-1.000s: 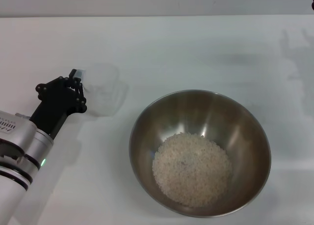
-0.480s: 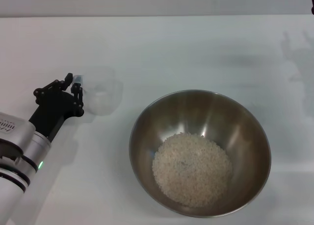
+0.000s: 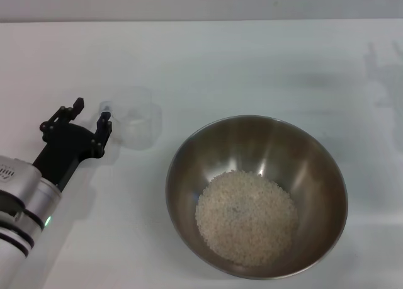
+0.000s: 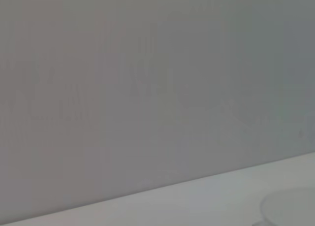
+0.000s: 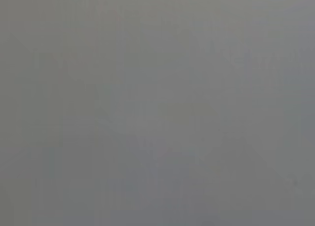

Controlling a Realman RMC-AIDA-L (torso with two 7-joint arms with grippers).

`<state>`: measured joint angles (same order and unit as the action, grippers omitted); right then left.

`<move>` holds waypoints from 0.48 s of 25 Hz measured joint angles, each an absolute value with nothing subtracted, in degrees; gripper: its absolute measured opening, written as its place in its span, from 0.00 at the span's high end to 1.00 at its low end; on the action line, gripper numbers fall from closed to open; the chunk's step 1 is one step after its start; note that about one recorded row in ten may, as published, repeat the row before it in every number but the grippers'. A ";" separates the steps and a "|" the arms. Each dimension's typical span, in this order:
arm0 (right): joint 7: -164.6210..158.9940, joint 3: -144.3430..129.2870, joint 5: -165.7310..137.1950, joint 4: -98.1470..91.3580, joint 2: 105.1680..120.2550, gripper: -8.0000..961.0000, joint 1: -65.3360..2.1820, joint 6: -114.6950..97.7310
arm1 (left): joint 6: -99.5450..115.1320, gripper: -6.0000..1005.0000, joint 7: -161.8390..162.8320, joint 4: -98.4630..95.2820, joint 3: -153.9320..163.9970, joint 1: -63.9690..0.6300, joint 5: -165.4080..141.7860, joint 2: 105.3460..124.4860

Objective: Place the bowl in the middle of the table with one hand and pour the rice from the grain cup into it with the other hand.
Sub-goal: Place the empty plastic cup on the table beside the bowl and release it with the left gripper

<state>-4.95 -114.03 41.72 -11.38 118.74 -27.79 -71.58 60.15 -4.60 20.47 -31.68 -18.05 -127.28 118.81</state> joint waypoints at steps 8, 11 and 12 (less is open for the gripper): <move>-4.94 -113.26 42.03 -10.41 118.63 0.45 -27.76 -71.52 | 62.51 0.51 -4.56 20.12 -31.21 -15.97 -127.52 118.72; -4.93 -113.00 42.04 -10.13 118.57 0.45 -27.85 -71.40 | 64.85 0.49 -4.53 20.00 -29.92 -14.58 -127.64 118.61; -4.93 -113.01 42.05 -9.94 118.51 0.45 -27.99 -71.33 | 65.74 0.48 -4.47 19.87 -29.46 -14.11 -127.63 118.58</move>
<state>-4.93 -113.01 42.05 -9.94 118.51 -27.99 -71.33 65.74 -4.47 19.87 -29.46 -14.11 -127.63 118.58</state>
